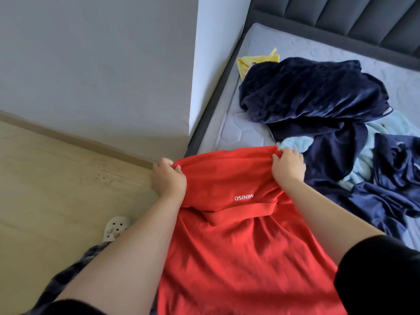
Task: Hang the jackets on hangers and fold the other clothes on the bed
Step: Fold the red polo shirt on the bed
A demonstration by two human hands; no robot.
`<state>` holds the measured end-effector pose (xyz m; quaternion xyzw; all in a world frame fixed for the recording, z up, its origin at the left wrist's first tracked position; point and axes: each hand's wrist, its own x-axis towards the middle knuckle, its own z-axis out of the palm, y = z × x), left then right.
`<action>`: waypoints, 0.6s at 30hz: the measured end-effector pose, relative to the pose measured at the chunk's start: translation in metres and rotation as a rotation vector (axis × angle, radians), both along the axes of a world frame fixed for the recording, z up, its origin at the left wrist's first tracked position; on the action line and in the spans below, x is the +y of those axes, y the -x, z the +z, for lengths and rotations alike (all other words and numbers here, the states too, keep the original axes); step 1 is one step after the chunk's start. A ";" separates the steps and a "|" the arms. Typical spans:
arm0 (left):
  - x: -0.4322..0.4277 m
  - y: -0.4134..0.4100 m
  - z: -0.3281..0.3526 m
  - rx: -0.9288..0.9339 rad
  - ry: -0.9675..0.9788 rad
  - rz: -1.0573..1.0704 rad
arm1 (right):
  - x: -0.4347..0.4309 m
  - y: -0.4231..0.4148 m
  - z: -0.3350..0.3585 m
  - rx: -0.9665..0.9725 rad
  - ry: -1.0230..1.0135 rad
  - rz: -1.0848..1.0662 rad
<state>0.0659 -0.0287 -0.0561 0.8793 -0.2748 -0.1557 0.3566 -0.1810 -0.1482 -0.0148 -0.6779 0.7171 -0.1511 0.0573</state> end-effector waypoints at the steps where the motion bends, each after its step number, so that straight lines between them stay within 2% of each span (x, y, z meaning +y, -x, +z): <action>1: -0.003 0.005 0.005 -0.158 0.078 -0.042 | 0.003 -0.005 0.001 0.044 0.114 0.099; 3: -0.012 0.018 0.013 -0.439 0.303 -0.273 | 0.013 -0.020 0.004 0.009 0.346 0.372; 4: -0.016 0.025 0.014 -0.526 0.351 -0.447 | 0.018 -0.025 0.002 0.045 0.393 0.520; 5: -0.016 0.032 0.011 -0.579 0.297 -0.632 | 0.021 -0.026 -0.006 0.166 0.344 0.656; 6: -0.013 0.037 0.005 -0.610 0.161 -0.789 | 0.024 -0.025 -0.015 0.327 0.230 0.745; 7: -0.008 0.040 -0.006 -0.614 -0.005 -0.894 | 0.024 -0.019 -0.024 0.452 0.086 0.750; 9: 0.002 0.039 -0.031 -0.568 -0.200 -0.934 | 0.013 -0.002 -0.035 0.484 -0.145 0.524; 11: 0.003 0.033 -0.038 -0.536 -0.221 -0.898 | 0.001 0.007 -0.035 0.396 -0.262 0.269; 12: 0.000 0.030 -0.035 -0.519 -0.200 -0.862 | -0.004 0.006 -0.032 0.381 -0.279 0.217; 14: -0.010 0.024 -0.028 -0.448 -0.143 -0.776 | -0.009 -0.002 -0.027 0.350 -0.172 0.268; 16: -0.023 0.017 -0.022 -0.338 -0.162 -0.803 | -0.009 -0.017 -0.019 0.257 -0.040 0.447; 18: -0.036 0.010 -0.012 -0.220 -0.258 -0.888 | -0.010 -0.031 -0.009 0.271 -0.120 0.657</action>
